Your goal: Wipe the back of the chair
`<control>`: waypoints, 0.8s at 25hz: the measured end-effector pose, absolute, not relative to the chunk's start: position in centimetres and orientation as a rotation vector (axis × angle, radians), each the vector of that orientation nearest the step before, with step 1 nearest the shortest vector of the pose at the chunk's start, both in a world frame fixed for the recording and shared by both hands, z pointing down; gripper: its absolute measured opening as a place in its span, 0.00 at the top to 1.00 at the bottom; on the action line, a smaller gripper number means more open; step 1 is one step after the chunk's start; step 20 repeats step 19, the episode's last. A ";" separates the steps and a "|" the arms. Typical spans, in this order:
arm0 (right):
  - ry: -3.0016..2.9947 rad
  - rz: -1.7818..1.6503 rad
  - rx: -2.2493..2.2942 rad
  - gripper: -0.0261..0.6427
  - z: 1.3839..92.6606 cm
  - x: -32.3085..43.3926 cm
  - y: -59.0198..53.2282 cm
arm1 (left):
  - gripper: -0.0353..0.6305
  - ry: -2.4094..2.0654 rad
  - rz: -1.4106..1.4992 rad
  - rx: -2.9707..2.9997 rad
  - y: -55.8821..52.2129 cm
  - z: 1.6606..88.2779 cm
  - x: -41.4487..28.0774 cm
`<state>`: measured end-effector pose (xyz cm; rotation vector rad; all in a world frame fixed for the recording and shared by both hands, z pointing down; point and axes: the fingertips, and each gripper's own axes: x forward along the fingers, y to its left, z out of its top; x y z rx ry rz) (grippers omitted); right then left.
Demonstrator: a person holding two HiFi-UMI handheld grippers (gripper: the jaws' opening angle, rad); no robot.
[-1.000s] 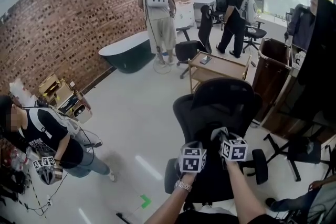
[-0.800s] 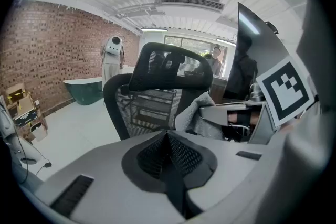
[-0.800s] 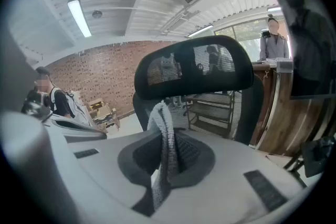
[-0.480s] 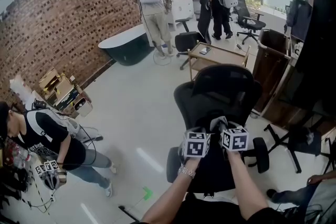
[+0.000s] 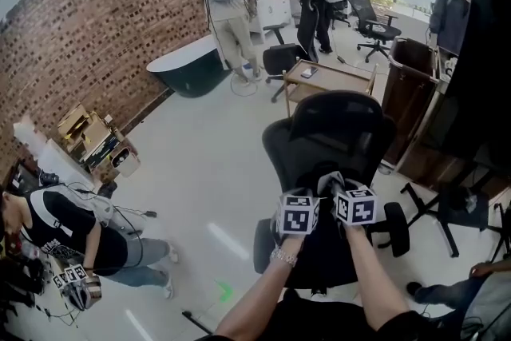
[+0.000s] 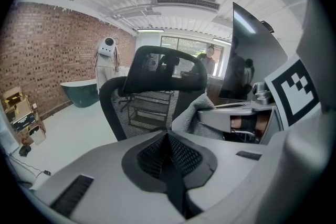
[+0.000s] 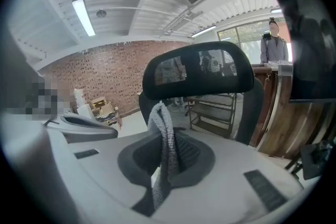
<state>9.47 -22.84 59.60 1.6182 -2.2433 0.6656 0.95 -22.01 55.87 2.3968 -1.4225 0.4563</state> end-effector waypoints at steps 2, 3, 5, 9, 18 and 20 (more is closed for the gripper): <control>-2.250 0.661 1.623 0.94 59.2 9.3 -23.0 | 0.95 -1.425 0.453 2.397 -22.2 55.8 0.8; -2.253 0.656 1.627 0.94 59.0 9.3 -23.1 | 0.95 -1.428 0.455 2.393 -22.2 55.9 0.7; -2.248 0.667 1.621 0.94 59.3 9.4 -23.1 | 0.95 -1.426 0.455 2.393 -22.2 55.9 0.9; -2.253 0.673 1.617 0.94 59.3 9.3 -22.9 | 0.95 -1.423 0.468 2.373 -22.1 56.4 0.6; -2.270 0.658 1.629 0.94 58.5 9.4 -23.7 | 0.95 -1.430 0.468 2.377 -22.8 56.0 0.6; -2.269 0.663 1.625 0.94 58.5 9.3 -23.7 | 0.95 -1.428 0.470 2.376 -22.8 55.9 0.5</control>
